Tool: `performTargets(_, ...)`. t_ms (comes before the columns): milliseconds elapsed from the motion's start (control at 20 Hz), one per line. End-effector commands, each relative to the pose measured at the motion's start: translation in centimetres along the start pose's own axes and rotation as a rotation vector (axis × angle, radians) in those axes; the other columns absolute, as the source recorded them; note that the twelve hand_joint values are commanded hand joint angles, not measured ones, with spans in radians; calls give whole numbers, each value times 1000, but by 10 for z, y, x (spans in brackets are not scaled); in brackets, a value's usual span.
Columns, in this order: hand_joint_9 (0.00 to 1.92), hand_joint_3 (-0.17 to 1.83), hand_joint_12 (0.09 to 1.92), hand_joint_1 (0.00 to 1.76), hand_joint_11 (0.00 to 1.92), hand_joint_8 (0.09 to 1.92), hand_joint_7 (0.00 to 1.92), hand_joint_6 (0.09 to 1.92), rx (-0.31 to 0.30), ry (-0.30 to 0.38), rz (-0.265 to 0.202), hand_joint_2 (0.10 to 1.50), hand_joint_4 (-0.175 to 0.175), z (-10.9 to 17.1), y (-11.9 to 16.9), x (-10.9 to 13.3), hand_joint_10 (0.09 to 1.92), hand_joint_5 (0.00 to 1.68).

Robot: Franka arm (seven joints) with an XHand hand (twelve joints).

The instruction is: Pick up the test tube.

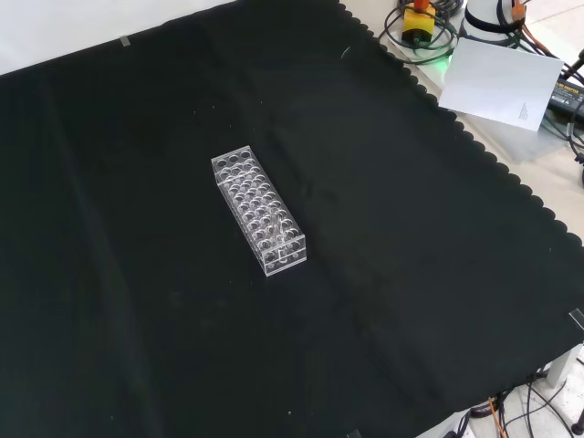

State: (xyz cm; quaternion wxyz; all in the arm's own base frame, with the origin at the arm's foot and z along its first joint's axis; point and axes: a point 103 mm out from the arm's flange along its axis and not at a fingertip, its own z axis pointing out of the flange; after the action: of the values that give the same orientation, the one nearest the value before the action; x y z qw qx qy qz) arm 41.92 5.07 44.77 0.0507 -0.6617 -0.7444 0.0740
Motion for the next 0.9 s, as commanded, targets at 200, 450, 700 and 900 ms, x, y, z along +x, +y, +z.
performTargets(200, 80, 556, 1437, 676, 0, 902, 84, 159, 107, -12, -95, 737, -71, 24, 52, 29, 994, 181)
performTargets(450, 91, 555, 1441, 676, 0, 906, 104, 158, 176, -17, -120, 738, -76, 47, 84, 42, 994, 205)
performTargets(700, 106, 554, 1449, 676, 0, 907, 121, 152, 216, -17, -137, 739, -78, 63, 108, 52, 993, 215)
performTargets(900, 114, 554, 1455, 678, 0, 909, 136, 148, 248, -13, -155, 739, -80, 76, 122, 59, 991, 221)
